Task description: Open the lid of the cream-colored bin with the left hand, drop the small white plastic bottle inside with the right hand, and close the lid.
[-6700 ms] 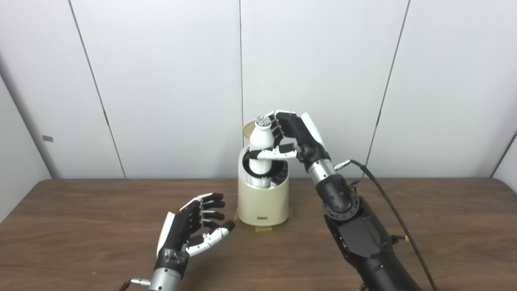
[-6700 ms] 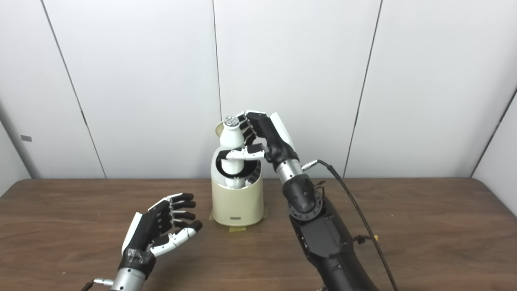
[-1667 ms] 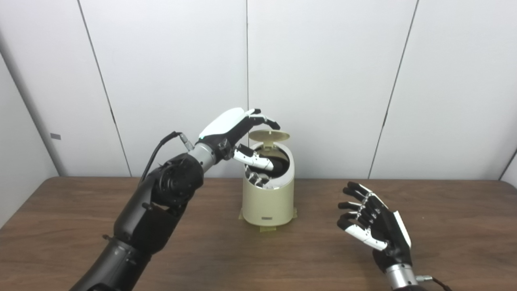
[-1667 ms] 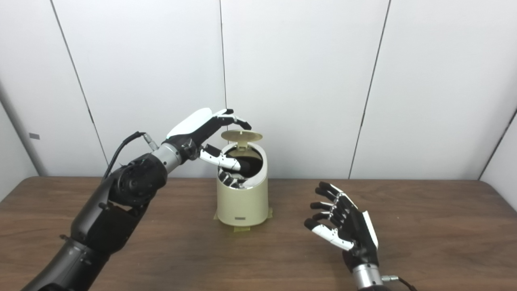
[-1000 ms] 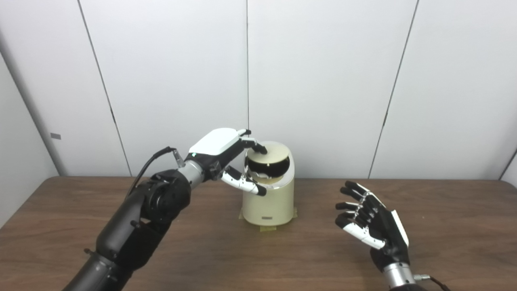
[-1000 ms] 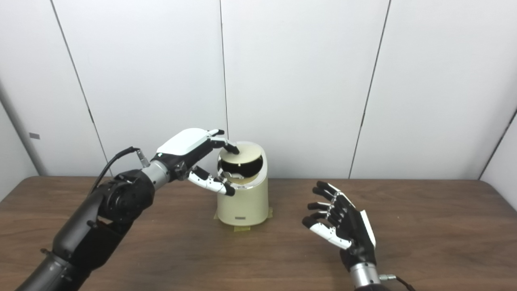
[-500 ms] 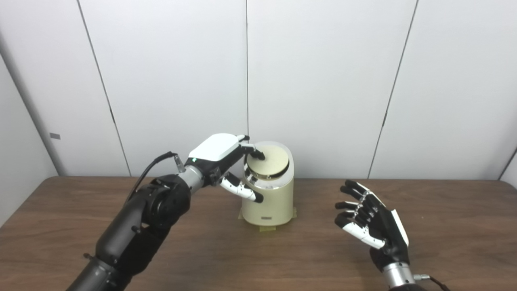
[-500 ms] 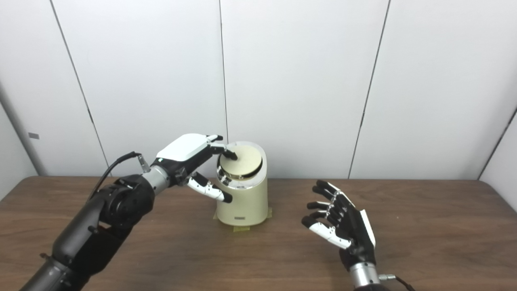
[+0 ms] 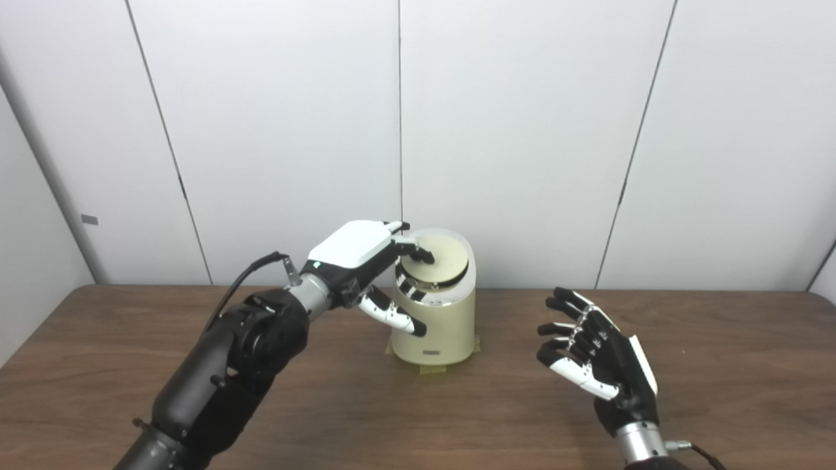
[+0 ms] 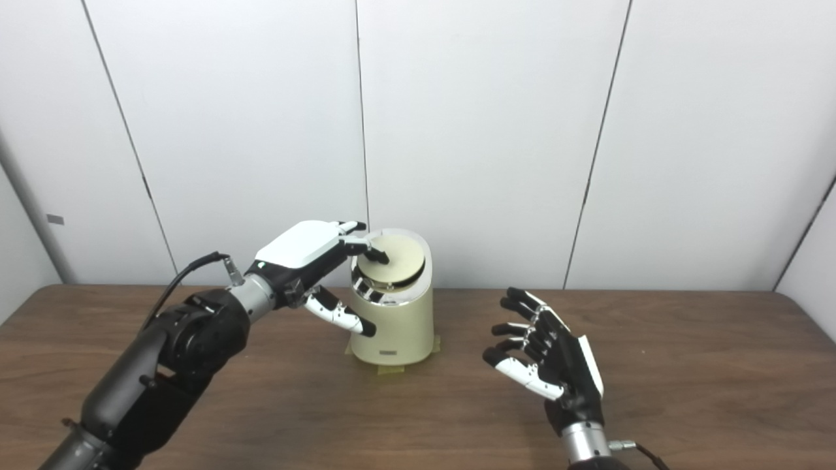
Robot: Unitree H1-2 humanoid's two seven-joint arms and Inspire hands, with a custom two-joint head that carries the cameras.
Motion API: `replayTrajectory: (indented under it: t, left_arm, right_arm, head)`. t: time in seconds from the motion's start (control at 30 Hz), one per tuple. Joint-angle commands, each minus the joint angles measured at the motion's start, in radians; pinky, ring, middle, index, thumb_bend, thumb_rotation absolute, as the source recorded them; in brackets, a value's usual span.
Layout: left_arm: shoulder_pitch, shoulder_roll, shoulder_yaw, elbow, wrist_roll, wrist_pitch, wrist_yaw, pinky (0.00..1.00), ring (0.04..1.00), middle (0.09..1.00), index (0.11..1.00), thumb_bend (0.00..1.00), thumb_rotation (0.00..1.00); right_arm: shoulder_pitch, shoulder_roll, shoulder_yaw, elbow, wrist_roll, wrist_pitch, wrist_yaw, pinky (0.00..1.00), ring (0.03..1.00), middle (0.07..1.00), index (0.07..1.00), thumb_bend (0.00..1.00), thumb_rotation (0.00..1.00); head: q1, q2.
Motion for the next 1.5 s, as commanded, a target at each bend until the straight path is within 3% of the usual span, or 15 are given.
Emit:
replayTrajectory:
  t: [0.0, 0.6, 0.83, 1.03, 1.3, 1.47]
  left_arm:
    - [-0.040, 0.003, 0.013, -0.027, -0.004, -0.006, 0.007, 1.00, 0.993, 0.800, 0.798, 0.96, 0.37]
    - [-0.028, -0.003, -0.020, 0.002, 0.038, -0.028, 0.007, 1.00, 0.969, 0.800, 0.791, 0.97, 0.39]
    - [-0.035, 0.015, -0.093, 0.006, 0.147, 0.014, -0.072, 1.00, 1.000, 0.904, 0.904, 0.95, 0.43]
    - [-0.028, 0.014, -0.124, -0.004, 0.213, 0.060, -0.133, 1.00, 1.000, 0.942, 0.926, 0.96, 0.41]
    - [-0.025, 0.013, -0.132, -0.009, 0.221, 0.068, -0.168, 1.00, 1.000, 0.921, 0.913, 0.99, 0.39]
    - [-0.021, 0.020, -0.104, -0.027, 0.191, 0.040, -0.129, 1.00, 1.000, 0.887, 0.887, 0.97, 0.41]
  right_arm:
    - [-0.034, 0.001, -0.001, -0.032, 0.008, -0.008, 0.000, 0.49, 0.613, 0.776, 0.768, 0.84, 0.31]
    - [-0.033, 0.002, -0.004, -0.038, 0.020, -0.001, 0.003, 0.49, 0.604, 0.774, 0.771, 0.84, 0.30]
    - [-0.029, 0.001, -0.004, -0.050, 0.037, 0.010, 0.008, 0.49, 0.603, 0.771, 0.767, 0.85, 0.30]
    - [-0.028, -0.005, -0.001, -0.054, 0.034, 0.012, 0.009, 0.49, 0.602, 0.774, 0.772, 0.84, 0.32]
    - [-0.026, -0.001, -0.006, -0.062, 0.064, 0.024, 0.018, 0.48, 0.594, 0.766, 0.771, 0.85, 0.29]
    - [-0.027, 0.002, -0.006, -0.065, 0.059, 0.029, 0.011, 0.47, 0.588, 0.767, 0.766, 0.84, 0.28]
  head:
    - [-0.001, 0.001]
    - [-0.008, 0.015]
    - [-0.007, 0.019]
    - [-0.006, 0.026]
    - [-0.006, 0.033]
    - [-0.006, 0.033]
